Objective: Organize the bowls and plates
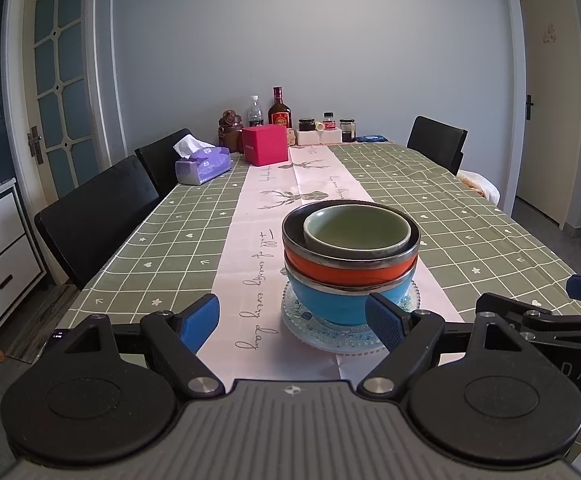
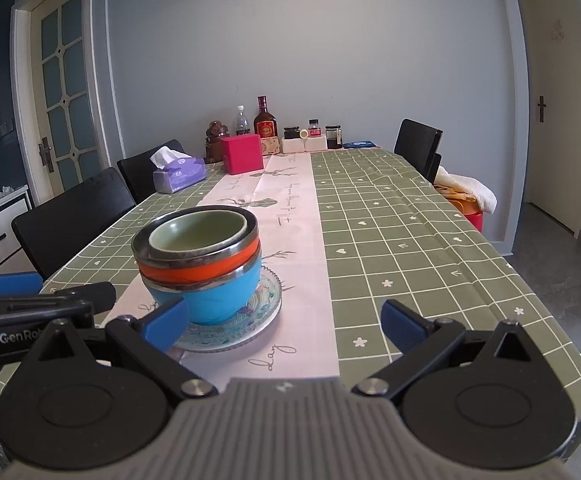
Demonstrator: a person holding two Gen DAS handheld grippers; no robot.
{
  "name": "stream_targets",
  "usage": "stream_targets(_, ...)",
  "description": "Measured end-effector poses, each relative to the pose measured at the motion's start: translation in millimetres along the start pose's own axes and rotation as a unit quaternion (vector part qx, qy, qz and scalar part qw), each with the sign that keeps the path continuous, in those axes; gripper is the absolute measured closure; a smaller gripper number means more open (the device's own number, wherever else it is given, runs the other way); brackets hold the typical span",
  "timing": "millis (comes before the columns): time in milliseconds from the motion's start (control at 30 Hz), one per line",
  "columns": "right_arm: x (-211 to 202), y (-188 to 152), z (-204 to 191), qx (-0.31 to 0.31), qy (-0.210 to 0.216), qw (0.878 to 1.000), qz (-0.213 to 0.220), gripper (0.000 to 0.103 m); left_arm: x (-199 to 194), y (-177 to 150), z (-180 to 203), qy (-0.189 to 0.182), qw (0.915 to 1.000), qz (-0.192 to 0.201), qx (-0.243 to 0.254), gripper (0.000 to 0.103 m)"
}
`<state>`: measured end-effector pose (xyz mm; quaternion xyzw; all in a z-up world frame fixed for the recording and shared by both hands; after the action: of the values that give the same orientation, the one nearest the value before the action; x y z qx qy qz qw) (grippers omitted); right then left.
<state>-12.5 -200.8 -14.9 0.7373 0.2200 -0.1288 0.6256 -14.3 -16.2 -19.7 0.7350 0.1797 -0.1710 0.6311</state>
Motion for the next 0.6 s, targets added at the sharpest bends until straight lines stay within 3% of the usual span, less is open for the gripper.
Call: stream_targets(600, 7.4, -5.2, 0.6, 0.003, -0.001, 1.000, -0.012, 0.003, 2.2, -1.5, 0.3, 0.006, 1.0000, -0.002, 0.004, 0.006)
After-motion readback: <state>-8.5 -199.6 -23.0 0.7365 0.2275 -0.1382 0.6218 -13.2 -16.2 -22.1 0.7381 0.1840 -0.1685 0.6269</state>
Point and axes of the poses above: each gripper's, at about its wrist camera, not at the fingertips, and x roughly the way its jaws point, z to its right, y to its top, the point moved 4 cm from there along x, roughly the way its jaws point, and after that the axes turned 4 degrees about x, right-handed, at the moved point
